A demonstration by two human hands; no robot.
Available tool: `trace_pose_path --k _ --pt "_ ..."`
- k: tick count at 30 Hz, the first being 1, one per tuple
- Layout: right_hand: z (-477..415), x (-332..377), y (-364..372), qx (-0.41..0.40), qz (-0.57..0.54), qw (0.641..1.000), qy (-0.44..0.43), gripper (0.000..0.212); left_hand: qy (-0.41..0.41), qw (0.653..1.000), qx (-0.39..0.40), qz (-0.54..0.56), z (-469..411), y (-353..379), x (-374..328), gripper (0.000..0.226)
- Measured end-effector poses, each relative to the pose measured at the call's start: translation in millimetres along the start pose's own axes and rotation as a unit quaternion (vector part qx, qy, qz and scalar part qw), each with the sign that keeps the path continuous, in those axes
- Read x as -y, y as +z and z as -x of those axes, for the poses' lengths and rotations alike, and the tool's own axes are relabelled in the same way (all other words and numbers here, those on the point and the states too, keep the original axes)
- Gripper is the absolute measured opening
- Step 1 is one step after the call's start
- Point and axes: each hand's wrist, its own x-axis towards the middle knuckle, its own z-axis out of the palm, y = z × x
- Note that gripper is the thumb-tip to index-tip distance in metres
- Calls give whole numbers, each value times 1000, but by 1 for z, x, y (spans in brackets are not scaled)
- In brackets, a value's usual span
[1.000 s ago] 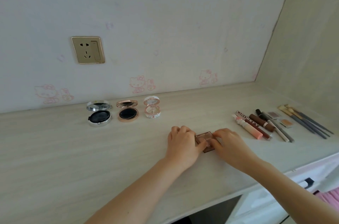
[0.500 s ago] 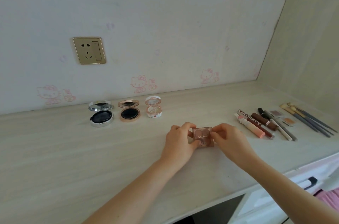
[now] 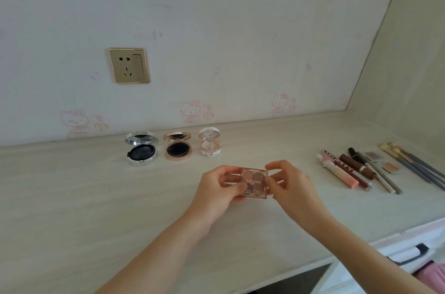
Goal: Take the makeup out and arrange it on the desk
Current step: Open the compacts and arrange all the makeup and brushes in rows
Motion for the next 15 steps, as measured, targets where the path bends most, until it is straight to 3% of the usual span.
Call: trace_pose_path --k 6,15 --pt "2 18 18 23 32 998 -58 21 -29 999 -22 33 8 -29 1 25" --pt "7 28 50 119 111 959 -232 63 -67 993 -51 79 22 -71 4 24"
